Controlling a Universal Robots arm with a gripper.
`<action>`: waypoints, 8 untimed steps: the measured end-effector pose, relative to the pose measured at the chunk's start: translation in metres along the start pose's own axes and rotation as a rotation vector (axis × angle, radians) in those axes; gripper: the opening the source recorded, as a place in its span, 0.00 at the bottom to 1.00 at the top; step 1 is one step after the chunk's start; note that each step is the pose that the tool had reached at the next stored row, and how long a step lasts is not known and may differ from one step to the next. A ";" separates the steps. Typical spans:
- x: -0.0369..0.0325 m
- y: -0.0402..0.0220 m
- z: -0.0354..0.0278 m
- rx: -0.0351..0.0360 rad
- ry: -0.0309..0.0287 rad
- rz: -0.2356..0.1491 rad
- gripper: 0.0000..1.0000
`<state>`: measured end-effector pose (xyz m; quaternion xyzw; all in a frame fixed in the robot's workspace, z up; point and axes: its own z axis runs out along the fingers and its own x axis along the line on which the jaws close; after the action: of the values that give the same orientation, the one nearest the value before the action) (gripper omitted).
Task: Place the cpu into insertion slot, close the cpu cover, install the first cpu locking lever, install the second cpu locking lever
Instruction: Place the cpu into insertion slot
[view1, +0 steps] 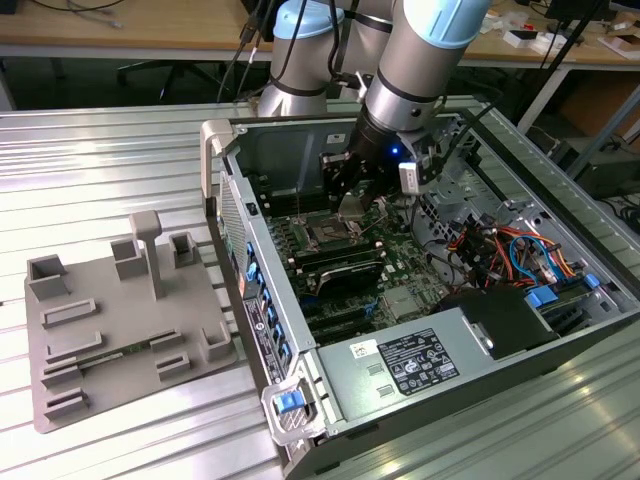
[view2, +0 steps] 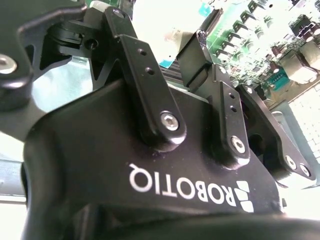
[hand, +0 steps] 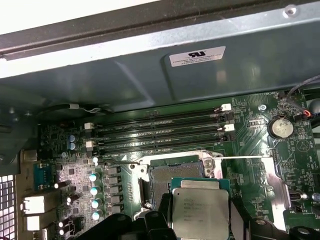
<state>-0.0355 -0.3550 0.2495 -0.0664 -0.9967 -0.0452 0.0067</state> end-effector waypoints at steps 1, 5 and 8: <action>0.0000 0.0000 0.0000 0.0000 -0.0002 0.003 0.55; 0.0000 0.0000 0.0001 -0.0002 -0.0009 0.010 0.55; 0.0000 0.0000 0.0002 -0.0003 -0.0015 0.017 0.55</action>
<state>-0.0355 -0.3549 0.2493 -0.0746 -0.9962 -0.0452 0.0063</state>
